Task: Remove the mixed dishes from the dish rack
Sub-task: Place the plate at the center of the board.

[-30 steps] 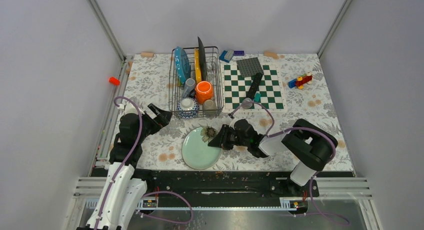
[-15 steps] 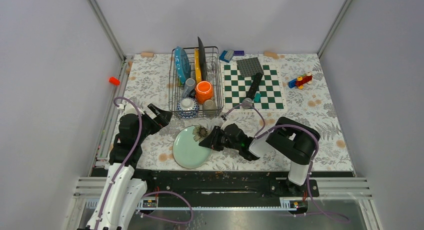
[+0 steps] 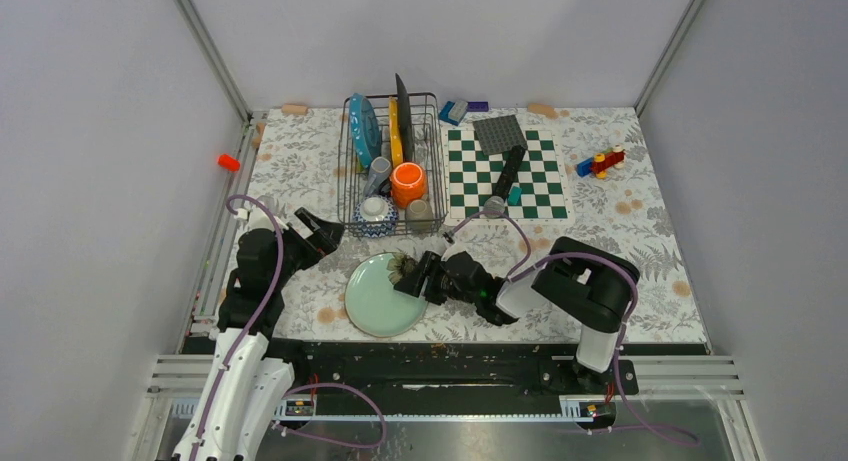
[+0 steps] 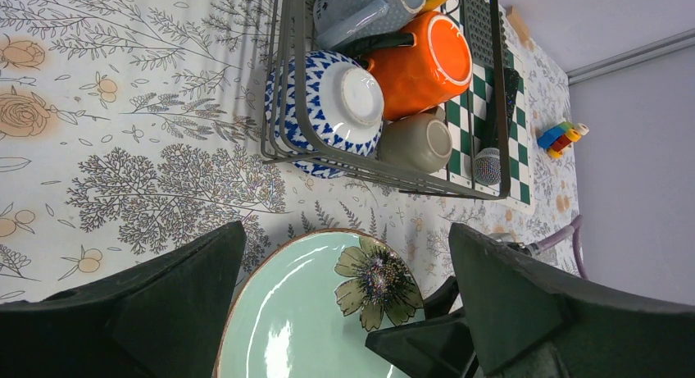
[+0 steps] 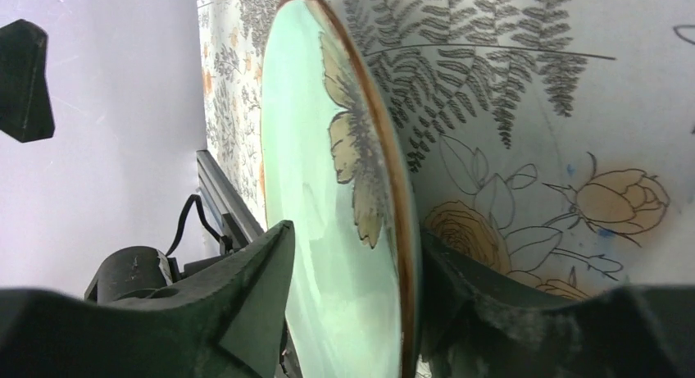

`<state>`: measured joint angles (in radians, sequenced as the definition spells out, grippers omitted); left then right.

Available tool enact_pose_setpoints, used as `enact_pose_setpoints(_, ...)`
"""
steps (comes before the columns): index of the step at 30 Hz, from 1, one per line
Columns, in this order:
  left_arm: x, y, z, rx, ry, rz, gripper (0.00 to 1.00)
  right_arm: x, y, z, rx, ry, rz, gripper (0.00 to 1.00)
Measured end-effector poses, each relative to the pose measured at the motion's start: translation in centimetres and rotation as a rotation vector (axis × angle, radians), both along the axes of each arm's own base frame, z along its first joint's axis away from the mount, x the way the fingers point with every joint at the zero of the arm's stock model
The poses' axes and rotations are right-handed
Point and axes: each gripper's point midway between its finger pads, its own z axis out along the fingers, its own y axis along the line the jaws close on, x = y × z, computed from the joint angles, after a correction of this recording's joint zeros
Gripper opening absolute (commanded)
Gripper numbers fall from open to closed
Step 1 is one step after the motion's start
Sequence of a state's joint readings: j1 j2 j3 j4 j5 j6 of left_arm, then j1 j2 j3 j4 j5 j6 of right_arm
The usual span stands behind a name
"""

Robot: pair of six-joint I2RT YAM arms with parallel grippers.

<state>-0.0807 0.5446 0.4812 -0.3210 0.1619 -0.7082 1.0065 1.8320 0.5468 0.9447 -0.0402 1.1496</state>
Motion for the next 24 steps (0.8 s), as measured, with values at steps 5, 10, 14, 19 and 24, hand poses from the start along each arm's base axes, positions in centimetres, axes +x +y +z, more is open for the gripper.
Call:
enact_pose_setpoints(5, 0.0, 0.0, 0.0, 0.0, 0.0, 0.0, 0.99, 0.3, -0.5, 0.8, -0.025, -0.035, -0.026, 0.69)
enact_pose_setpoints(10, 0.0, 0.0, 0.0, 0.0, 0.001, 0.0, 0.99, 0.5, -1.6, 1.1, -0.081, -0.062, -0.056, 0.78)
enact_pose_setpoints(14, 0.0, 0.0, 0.0, 0.001, 0.001, 0.0, 0.99, 0.6, -2.5, 1.1, -0.13, -0.078, -0.07, 0.84)
enact_pose_setpoints(19, 0.0, 0.0, 0.0, 0.001, 0.001, 0.0, 0.99, 0.9, -3.7, 1.8, -0.158, -0.112, -0.1, 0.99)
enact_pose_setpoints(24, 0.0, 0.0, -0.1, 0.001, 0.004, 0.001, 0.99, 1.3, -4.8, 3.1, -0.159, -0.163, -0.135, 1.0)
